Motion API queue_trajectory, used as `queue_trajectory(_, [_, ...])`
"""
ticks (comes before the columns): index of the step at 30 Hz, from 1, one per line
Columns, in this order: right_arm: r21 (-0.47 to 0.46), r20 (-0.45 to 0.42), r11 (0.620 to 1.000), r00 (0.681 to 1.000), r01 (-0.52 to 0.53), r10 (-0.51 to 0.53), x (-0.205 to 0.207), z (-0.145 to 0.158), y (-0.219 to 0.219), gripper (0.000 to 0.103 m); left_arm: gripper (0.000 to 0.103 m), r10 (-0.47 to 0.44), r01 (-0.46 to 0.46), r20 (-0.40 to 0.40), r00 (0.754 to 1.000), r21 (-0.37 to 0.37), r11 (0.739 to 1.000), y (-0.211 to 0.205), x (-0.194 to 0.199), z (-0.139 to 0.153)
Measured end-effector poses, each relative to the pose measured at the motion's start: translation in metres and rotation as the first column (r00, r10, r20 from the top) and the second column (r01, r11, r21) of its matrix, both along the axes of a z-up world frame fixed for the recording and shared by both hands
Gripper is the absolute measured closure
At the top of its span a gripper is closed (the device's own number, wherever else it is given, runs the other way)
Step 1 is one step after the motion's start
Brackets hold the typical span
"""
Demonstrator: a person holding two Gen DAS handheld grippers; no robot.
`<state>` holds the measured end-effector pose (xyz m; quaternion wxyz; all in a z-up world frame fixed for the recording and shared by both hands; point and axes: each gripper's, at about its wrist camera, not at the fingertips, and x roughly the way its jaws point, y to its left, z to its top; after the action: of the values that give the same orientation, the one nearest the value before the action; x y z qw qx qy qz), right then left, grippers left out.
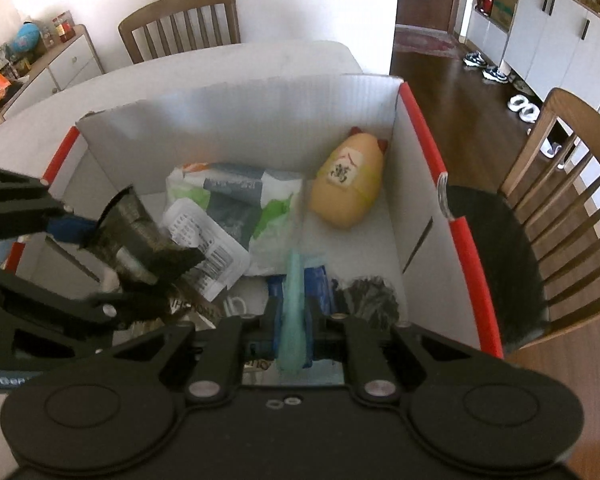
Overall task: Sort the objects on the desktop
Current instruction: 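Open left tool to release the black packet while right tool releases the teal stick in the box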
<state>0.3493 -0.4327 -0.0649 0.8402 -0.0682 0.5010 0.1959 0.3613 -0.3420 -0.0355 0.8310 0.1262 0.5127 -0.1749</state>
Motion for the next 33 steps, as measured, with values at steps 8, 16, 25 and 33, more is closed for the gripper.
queue_trajectory(8, [0.024, -0.004, 1.000, 1.000, 0.010, -0.010, -0.004, 0.006, -0.006, 0.076, 0.043, 0.020, -0.021, -0.005, 1.000, -0.022, 1.000, 0.006, -0.002, 0.002])
queue_trajectory(16, [0.049, 0.023, 0.999, 0.999, 0.022, -0.023, -0.013, 0.020, -0.011, 0.066, 0.033, 0.040, -0.039, 0.018, 0.999, -0.045, 0.998, 0.013, -0.011, 0.010])
queue_trajectory(25, [0.092, 0.058, 0.996, 0.998, 0.016, -0.022, -0.027, 0.045, -0.017, 0.049, 0.017, 0.064, -0.057, 0.073, 0.995, -0.098, 0.994, 0.031, -0.029, 0.034])
queue_trajectory(33, [0.136, 0.110, 0.991, 0.993, 0.015, -0.030, -0.048, 0.072, -0.018, 0.037, 0.002, 0.098, -0.082, 0.113, 0.989, -0.142, 0.986, 0.051, -0.051, 0.056])
